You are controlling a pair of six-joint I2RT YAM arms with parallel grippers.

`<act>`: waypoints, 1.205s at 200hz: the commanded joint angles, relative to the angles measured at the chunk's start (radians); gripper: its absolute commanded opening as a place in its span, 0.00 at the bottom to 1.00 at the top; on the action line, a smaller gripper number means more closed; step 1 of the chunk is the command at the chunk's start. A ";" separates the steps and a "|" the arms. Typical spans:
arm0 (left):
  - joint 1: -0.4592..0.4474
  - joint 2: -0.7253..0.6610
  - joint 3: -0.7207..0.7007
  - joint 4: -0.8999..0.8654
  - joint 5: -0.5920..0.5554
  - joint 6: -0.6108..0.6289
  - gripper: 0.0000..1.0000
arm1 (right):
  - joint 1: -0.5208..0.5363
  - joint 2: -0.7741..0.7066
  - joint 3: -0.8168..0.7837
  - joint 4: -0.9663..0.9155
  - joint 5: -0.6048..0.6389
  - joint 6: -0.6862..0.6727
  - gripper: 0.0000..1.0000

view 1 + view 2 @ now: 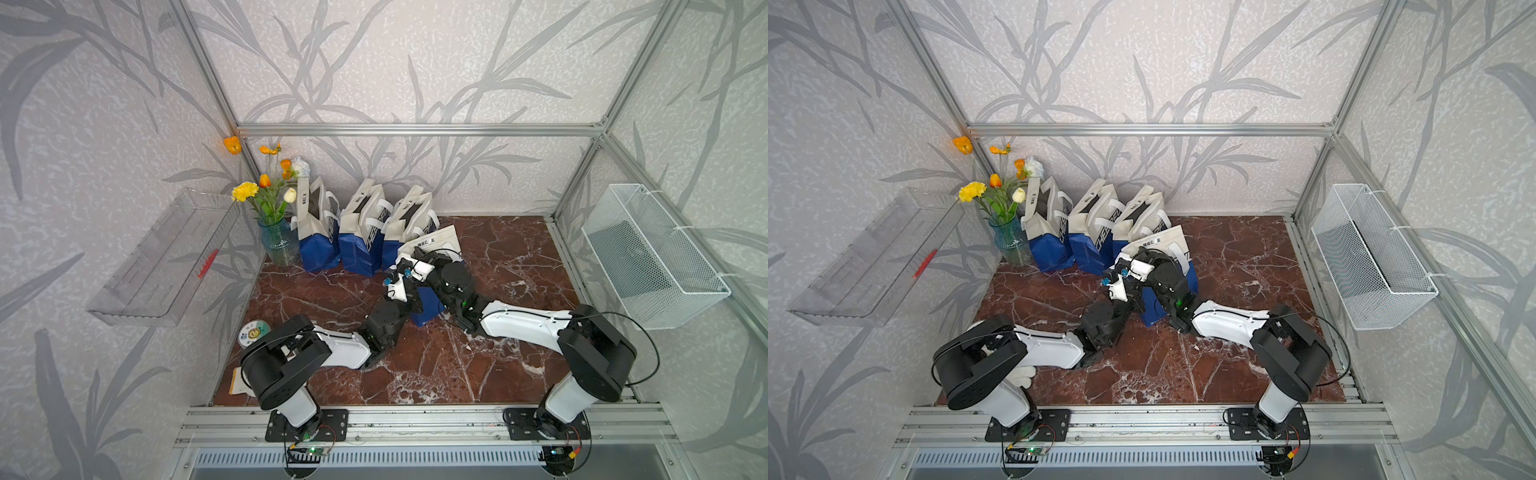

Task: Open the takeout bag
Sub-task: Open the takeout bag at the center of the board.

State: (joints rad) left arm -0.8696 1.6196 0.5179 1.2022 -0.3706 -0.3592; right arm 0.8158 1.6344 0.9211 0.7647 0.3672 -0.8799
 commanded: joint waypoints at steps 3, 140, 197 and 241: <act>-0.017 0.035 -0.010 -0.053 0.026 0.010 0.00 | -0.027 -0.078 0.073 -0.013 0.086 0.007 0.00; -0.018 0.084 -0.034 -0.045 -0.028 -0.042 0.00 | -0.058 -0.255 0.097 -0.302 0.043 0.067 0.00; -0.019 0.086 -0.028 -0.074 -0.022 -0.035 0.00 | -0.042 -0.285 0.190 -0.503 0.093 -0.124 0.00; -0.023 0.101 -0.027 -0.108 -0.043 -0.036 0.00 | -0.020 -0.267 0.289 -0.620 0.200 -0.195 0.00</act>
State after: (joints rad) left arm -0.8875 1.6775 0.5152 1.2453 -0.3782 -0.3965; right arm 0.7929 1.4063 1.1145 0.1280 0.4446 -1.0134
